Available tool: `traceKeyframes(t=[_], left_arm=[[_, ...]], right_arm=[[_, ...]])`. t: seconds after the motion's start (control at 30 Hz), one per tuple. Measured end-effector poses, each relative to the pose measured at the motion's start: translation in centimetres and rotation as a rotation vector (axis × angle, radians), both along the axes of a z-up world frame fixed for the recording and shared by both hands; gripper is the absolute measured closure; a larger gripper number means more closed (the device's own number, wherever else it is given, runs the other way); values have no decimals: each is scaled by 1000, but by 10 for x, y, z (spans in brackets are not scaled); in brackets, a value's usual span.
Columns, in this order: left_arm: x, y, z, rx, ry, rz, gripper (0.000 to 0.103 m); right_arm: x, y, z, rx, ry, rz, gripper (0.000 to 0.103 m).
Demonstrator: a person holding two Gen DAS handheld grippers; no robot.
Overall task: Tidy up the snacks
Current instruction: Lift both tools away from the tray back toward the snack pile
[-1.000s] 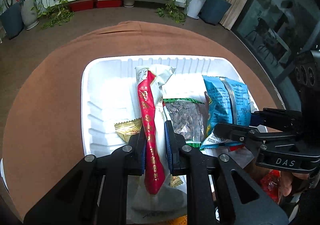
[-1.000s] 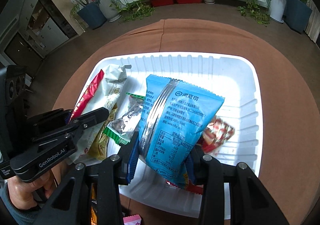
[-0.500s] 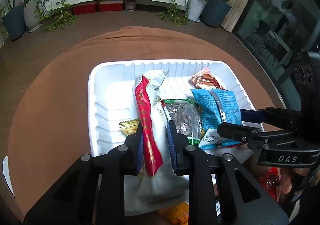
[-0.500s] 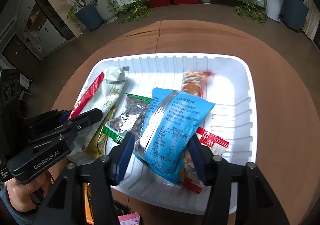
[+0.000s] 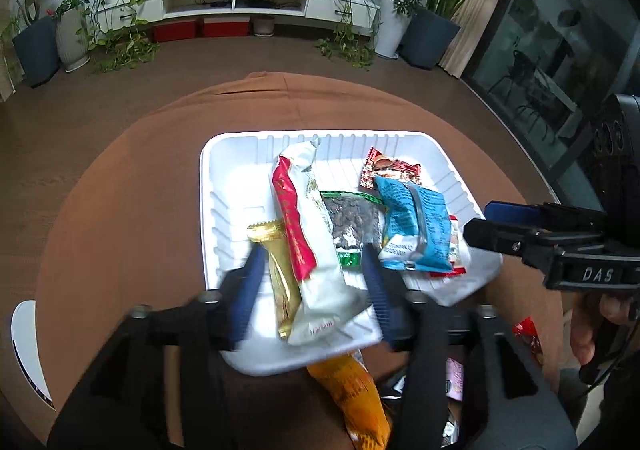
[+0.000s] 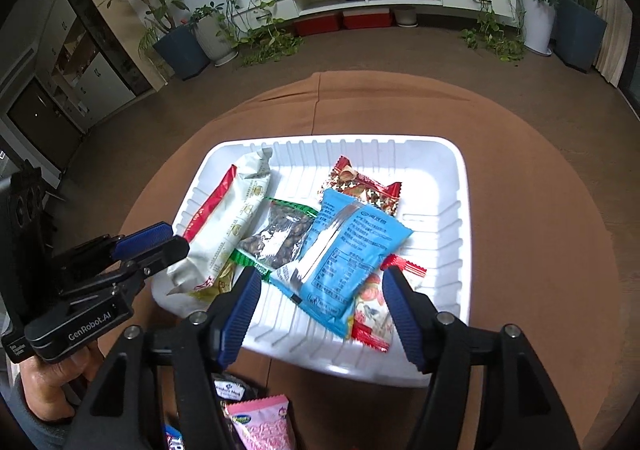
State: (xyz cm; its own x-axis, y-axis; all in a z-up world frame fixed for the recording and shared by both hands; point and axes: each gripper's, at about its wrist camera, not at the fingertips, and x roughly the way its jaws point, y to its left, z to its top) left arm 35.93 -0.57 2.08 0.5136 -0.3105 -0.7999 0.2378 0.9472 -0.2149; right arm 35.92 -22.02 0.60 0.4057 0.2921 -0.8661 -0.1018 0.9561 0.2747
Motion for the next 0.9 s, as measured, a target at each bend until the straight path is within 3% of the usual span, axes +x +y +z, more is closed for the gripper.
traceKeyframes(t=[0.27,0.6,0.9], left_arm=[[-51,11,23,-3,-51,17,13],[-141,24,26,-25,-59,54,2],[-231,10,-15,-64,63,107,2]], right_arm=[[-29,-21,28,66,-52,-37,27],[-96,-56,56,135,-147,-106,16],[-195,-57,30,173,-180,-150,13]])
